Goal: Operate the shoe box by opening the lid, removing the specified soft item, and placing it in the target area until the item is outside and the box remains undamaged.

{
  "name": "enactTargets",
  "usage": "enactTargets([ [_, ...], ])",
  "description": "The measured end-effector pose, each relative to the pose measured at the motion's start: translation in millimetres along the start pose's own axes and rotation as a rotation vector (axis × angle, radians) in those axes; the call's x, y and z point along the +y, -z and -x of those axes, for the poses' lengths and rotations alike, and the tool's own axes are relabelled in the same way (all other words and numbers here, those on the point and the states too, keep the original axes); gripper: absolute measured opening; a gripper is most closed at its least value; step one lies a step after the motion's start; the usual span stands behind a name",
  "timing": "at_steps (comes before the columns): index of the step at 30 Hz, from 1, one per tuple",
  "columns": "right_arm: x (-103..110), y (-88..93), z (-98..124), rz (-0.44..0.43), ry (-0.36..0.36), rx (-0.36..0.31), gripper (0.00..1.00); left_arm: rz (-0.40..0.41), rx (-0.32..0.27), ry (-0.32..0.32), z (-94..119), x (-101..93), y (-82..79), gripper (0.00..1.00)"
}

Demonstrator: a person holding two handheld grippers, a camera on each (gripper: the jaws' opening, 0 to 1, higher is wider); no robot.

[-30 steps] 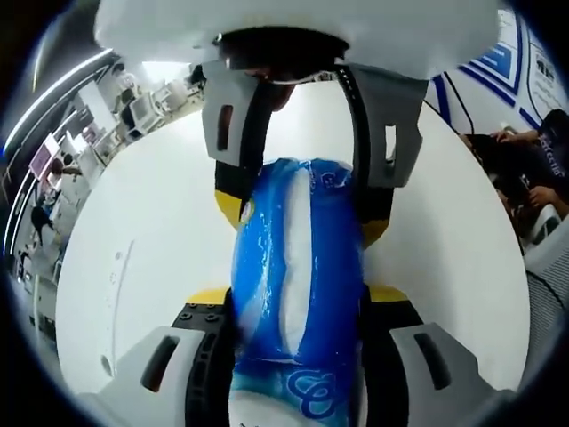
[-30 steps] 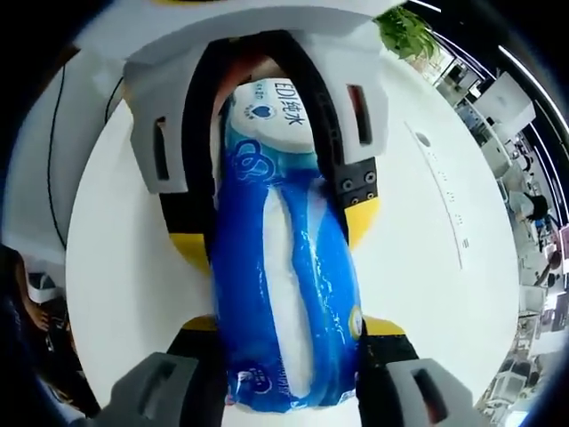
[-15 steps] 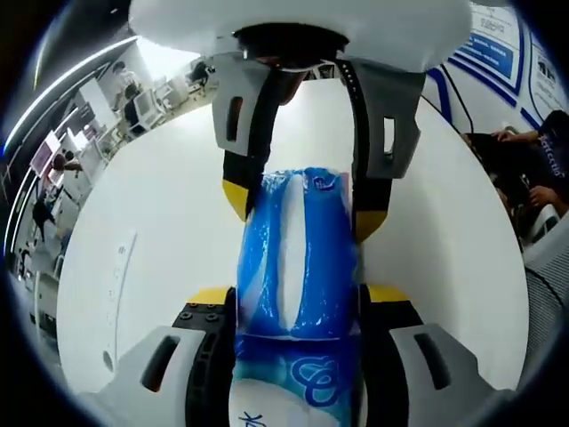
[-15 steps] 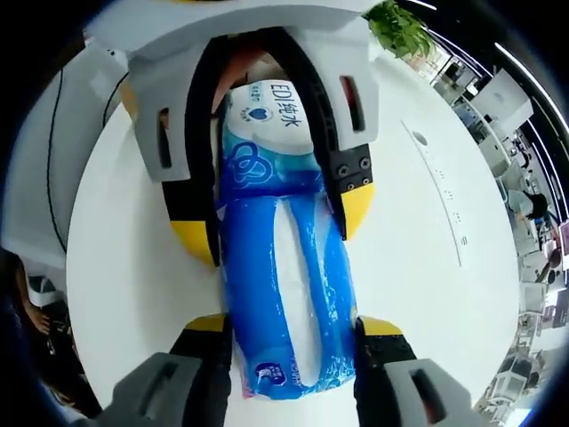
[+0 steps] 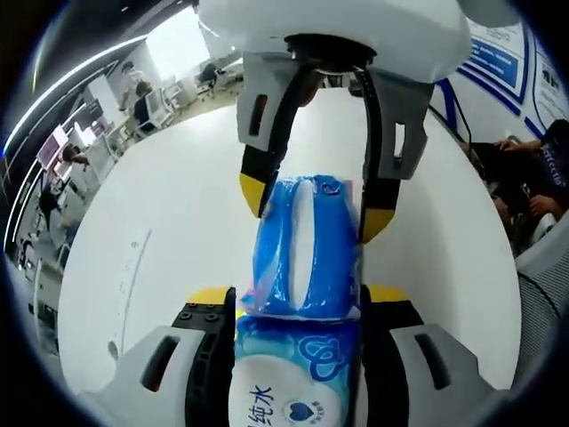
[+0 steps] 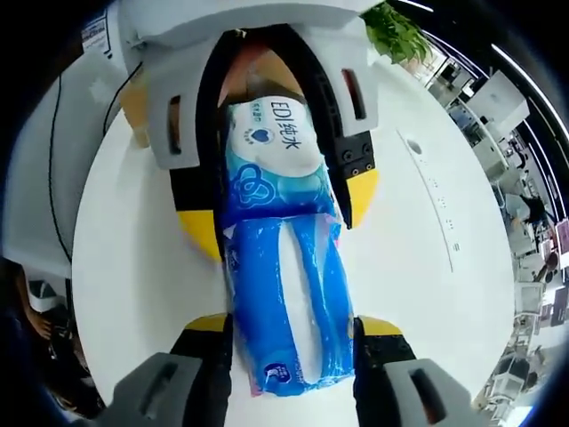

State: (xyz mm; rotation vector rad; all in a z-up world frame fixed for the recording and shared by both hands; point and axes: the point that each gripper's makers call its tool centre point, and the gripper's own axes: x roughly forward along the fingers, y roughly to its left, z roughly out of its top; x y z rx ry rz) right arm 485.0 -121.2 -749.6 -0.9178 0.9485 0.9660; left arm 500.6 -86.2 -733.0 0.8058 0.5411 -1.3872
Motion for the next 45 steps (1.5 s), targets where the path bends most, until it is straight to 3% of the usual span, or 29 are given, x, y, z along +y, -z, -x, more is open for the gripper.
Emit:
enactTargets([
  [5,2.7,-2.8,6.0,-0.014,0.007,0.0,0.53,0.037,-0.019,-0.015,12.8,5.0,-1.0,0.57],
  [10,1.7,-16.0,16.5,-0.107,0.034,-0.061,0.53,0.048,-0.031,-0.034,28.6,6.2,1.6,0.57],
  [14,0.0,-24.0,23.9,-0.125,0.059,-0.082,0.53,0.096,-0.05,-0.047,41.9,7.9,5.9,0.57],
  [23,-7.3,-64.4,44.0,-0.302,0.122,-0.231,0.53,0.187,-0.083,-0.12,91.4,20.4,30.7,0.57],
  [36,6.2,-119.0,56.5,-0.435,0.141,-0.393,0.52,0.279,-0.151,-0.214,168.3,27.8,70.8,0.58],
  [45,11.4,-153.7,66.2,-0.537,0.162,-0.513,0.52,0.324,-0.164,-0.27,209.4,23.4,105.1,0.58],
])
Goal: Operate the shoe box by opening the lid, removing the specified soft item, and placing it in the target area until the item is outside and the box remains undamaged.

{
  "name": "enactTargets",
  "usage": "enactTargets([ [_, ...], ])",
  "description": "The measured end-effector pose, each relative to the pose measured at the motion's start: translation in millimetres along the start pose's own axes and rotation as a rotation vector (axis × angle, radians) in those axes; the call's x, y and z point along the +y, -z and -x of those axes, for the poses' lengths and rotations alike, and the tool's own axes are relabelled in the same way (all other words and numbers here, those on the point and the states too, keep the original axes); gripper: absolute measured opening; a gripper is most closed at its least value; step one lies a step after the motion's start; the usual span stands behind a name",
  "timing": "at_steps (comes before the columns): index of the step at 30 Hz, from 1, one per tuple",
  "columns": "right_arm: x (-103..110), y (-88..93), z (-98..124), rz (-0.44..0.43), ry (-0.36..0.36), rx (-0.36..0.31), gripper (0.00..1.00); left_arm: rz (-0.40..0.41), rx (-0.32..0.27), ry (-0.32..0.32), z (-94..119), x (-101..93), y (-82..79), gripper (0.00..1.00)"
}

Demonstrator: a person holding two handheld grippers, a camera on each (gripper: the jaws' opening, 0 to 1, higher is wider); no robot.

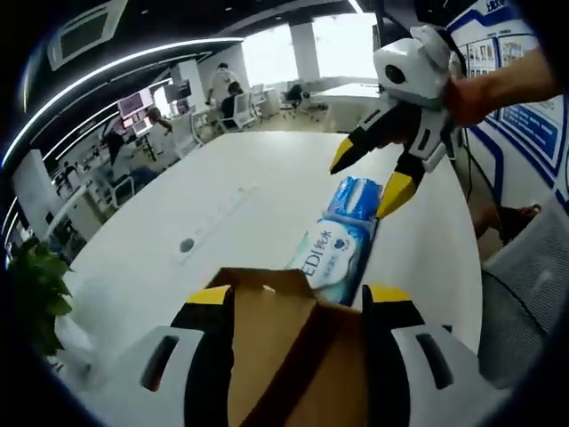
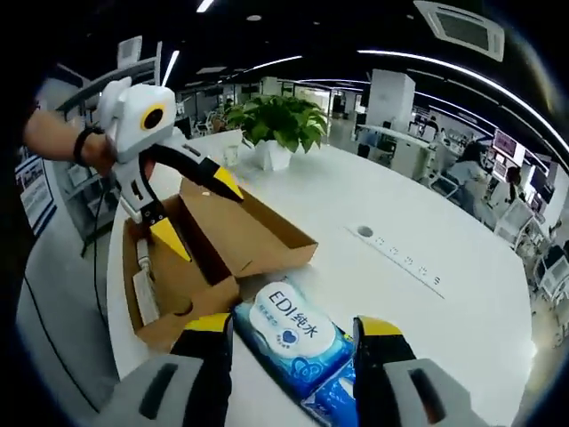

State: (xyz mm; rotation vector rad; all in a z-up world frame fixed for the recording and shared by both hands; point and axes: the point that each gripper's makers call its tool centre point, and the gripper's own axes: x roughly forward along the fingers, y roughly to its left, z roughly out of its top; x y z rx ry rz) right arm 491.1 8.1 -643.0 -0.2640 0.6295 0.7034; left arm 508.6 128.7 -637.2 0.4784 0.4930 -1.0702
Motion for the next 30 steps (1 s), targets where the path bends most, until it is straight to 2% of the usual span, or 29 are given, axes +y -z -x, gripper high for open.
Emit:
enactTargets([
  [2,3.9,-6.6,-1.2,0.007,0.023,-0.029,0.52,0.009,-0.001,-0.012,10.0,2.6,7.5,0.58],
  [8,24.3,-16.2,-8.4,-0.017,0.017,-0.075,0.52,0.027,0.017,-0.028,30.7,11.8,32.9,0.58],
  [11,38.1,-17.0,-11.4,-0.02,0.009,-0.076,0.52,0.052,0.002,-0.045,44.9,17.4,37.9,0.58],
  [13,37.4,-18.1,-14.5,-0.022,0.009,-0.076,0.52,0.059,0.001,-0.055,50.9,19.9,42.9,0.58],
  [18,53.6,-21.1,-16.4,-0.03,-0.005,-0.082,0.53,0.095,-0.004,-0.08,67.7,23.8,59.9,0.58],
  [23,64.4,-25.3,-17.8,-0.046,-0.01,-0.103,0.53,0.116,0.003,-0.095,84.0,19.9,81.3,0.58],
  [30,86.4,-20.4,-24.0,-0.048,-0.033,-0.091,0.53,0.158,-0.007,-0.115,101.0,16.3,96.8,0.58],
])
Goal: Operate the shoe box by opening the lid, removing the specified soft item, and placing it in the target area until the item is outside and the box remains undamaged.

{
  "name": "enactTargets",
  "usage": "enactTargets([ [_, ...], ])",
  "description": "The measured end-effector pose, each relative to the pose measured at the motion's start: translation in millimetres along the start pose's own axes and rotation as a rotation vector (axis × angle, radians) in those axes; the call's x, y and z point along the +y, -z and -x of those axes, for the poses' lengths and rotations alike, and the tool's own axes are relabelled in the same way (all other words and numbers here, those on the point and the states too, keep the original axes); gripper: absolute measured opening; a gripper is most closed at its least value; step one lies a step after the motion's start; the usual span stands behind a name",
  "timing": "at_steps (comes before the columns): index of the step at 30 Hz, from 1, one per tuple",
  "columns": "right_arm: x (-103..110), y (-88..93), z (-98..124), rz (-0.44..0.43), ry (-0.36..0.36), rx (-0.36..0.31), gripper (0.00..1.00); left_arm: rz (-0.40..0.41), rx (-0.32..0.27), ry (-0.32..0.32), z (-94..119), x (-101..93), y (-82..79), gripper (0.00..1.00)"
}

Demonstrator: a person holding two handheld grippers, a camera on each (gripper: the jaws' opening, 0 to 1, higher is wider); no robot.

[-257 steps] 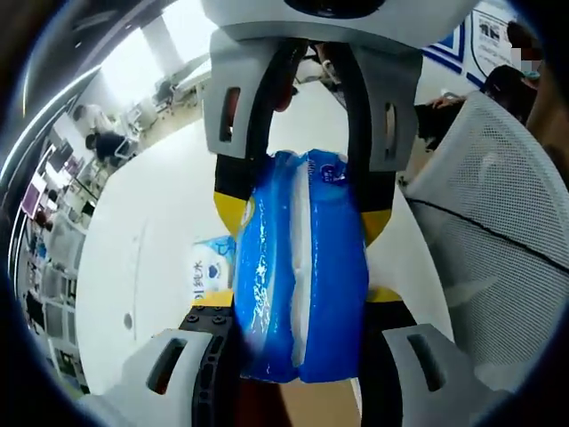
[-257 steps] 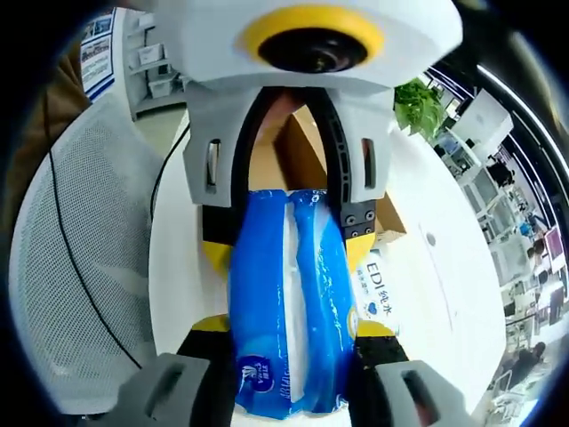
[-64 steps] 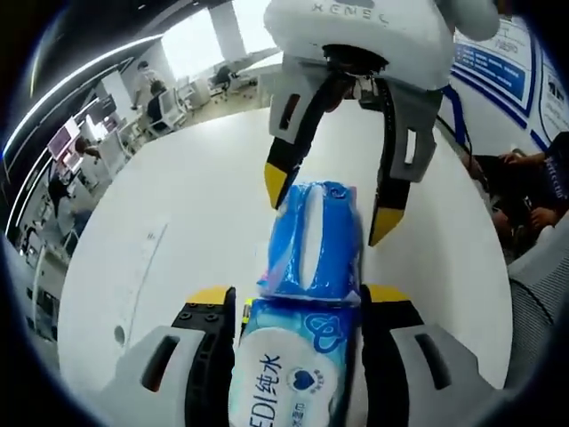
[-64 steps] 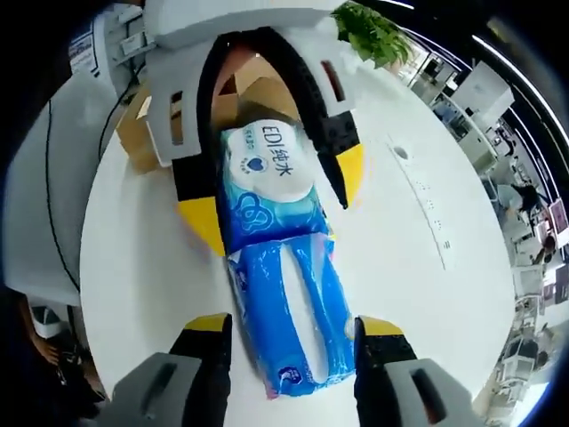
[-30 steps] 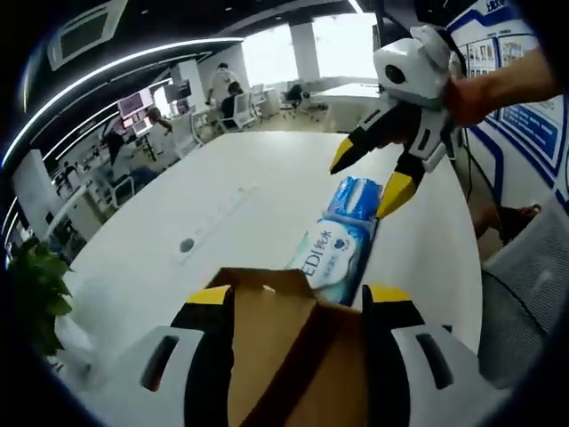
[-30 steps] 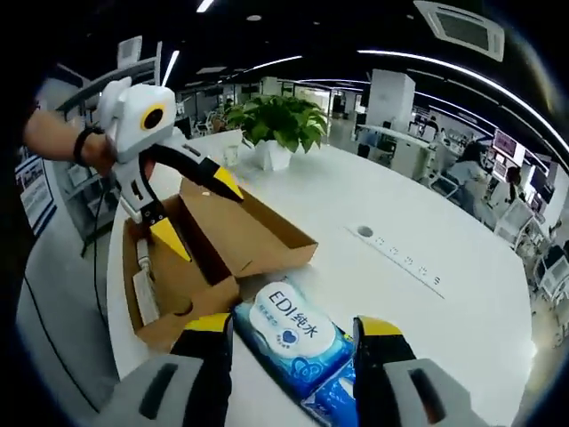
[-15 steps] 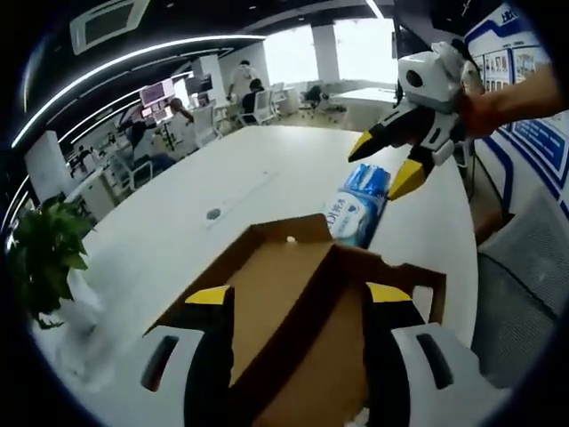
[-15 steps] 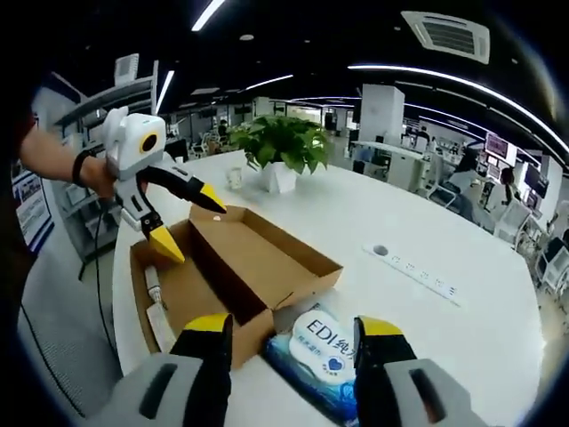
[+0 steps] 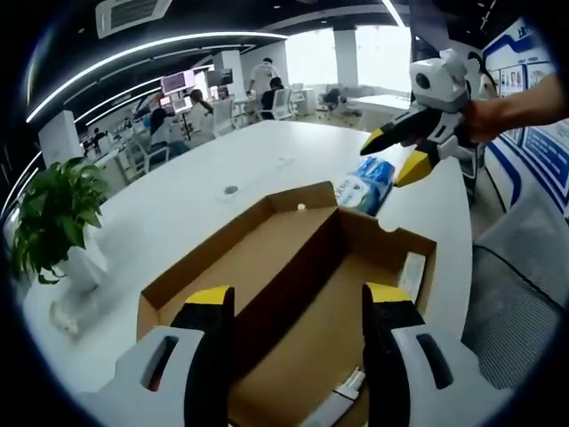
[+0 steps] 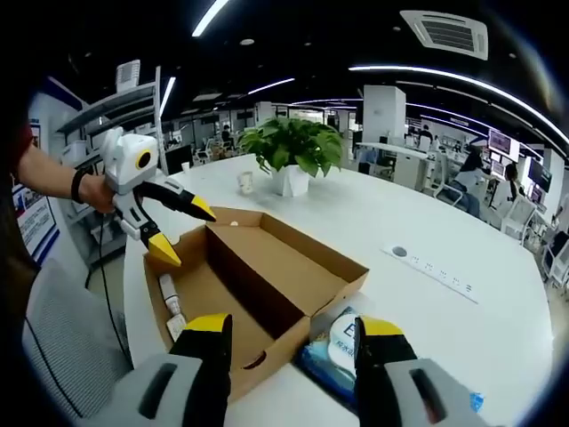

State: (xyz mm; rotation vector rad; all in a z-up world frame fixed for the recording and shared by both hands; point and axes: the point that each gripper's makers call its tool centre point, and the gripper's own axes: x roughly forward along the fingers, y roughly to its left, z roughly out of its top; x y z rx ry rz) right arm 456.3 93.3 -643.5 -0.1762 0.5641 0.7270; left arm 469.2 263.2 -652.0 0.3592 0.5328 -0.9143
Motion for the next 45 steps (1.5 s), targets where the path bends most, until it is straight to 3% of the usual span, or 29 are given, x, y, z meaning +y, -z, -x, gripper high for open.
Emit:
enactTargets([
  [6,16.3,2.0,-5.0,-0.01,-0.011,-0.007,0.53,0.009,0.011,-0.01,11.3,1.1,16.5,0.58],
  [13,33.5,4.6,-11.0,-0.02,-0.04,-0.009,0.53,0.023,0.016,-0.021,21.4,7.4,24.7,0.58],
  [27,43.4,4.9,-8.4,0.006,-0.07,0.002,0.53,0.053,-0.007,-0.044,33.6,7.6,24.3,0.61],
  [37,58.0,4.5,-10.9,0.058,-0.154,0.064,0.53,0.075,-0.037,-0.056,45.5,3.3,22.4,0.61],
  [45,58.5,6.3,-17.1,0.109,-0.172,0.107,0.53,0.089,-0.048,-0.073,55.0,8.1,25.0,0.62],
])
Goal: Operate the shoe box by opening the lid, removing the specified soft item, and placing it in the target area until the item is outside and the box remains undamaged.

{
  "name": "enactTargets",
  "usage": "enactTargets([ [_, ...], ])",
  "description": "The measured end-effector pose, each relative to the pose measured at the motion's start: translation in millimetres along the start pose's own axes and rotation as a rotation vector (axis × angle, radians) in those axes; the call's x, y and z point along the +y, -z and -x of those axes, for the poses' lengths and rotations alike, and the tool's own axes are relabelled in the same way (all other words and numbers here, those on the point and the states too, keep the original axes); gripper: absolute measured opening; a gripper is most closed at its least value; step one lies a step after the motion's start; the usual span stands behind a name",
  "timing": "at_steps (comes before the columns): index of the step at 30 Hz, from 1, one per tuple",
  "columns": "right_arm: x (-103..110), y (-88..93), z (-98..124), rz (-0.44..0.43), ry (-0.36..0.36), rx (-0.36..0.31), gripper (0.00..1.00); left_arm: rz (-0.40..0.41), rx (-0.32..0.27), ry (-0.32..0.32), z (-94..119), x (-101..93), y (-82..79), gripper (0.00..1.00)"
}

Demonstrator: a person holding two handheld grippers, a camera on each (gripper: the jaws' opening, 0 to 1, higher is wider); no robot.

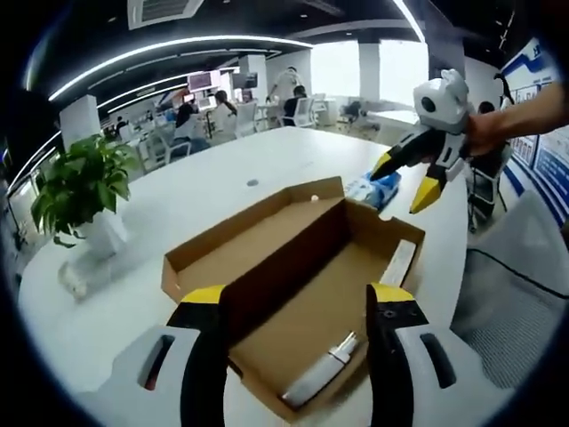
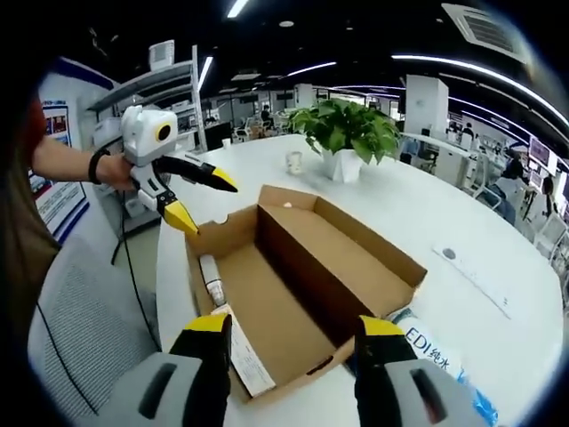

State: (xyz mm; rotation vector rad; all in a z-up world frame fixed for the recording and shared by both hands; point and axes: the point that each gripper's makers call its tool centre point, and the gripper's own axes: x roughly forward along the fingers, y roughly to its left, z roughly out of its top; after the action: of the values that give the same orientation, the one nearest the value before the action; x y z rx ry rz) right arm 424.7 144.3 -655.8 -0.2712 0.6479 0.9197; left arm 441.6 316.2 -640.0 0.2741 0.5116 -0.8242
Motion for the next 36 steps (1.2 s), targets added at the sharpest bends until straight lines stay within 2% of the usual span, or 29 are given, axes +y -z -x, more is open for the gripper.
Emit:
enactTargets([
  [7,2.9,0.9,-9.9,0.054,-0.039,0.053,0.54,0.007,-0.007,-0.001,8.4,-3.8,-0.2,0.62],
  [14,10.6,9.4,-25.6,0.194,-0.099,0.17,0.56,0.021,-0.02,-0.009,15.1,-3.0,1.8,0.64],
  [19,19.8,19.9,-37.8,0.331,-0.155,0.264,0.57,0.04,-0.035,-0.009,23.5,-3.1,-0.6,0.67],
  [24,29.5,30.6,-46.2,0.463,-0.21,0.353,0.59,0.052,-0.029,-0.014,29.5,-3.3,6.4,0.68],
  [30,39.4,35.4,-55.5,0.535,-0.275,0.395,0.55,0.06,-0.017,-0.014,33.5,-5.5,15.7,0.68],
  [36,38.3,41.9,-64.1,0.577,-0.296,0.443,0.55,0.069,-0.016,-0.024,38.5,-3.0,18.8,0.68],
])
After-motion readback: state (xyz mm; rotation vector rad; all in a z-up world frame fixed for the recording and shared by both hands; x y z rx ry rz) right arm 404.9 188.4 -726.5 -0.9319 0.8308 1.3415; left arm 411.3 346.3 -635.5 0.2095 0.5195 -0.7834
